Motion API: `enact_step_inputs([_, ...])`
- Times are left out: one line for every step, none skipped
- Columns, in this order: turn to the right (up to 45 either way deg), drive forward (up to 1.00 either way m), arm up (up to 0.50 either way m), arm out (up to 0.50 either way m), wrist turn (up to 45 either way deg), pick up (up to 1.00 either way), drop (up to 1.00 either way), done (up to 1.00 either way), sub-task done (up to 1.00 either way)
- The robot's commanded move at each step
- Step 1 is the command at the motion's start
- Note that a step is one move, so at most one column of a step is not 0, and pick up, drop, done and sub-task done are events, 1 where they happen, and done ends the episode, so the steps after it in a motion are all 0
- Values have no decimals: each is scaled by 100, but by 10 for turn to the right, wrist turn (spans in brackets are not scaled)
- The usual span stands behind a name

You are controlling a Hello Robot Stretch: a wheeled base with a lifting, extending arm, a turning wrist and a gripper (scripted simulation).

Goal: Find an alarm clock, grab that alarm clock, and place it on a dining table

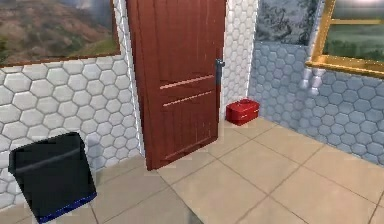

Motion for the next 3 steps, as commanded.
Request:
enact_step_inputs([-330, 0, 0, 0, 0, 0, 0, 0, 0])
enact_step_inputs([-30, 0, 0, 0, 0, 0, 0, 0, 0])
enact_step_inputs([450, 0, 0, 0, 0, 0, 0, 0, 0])
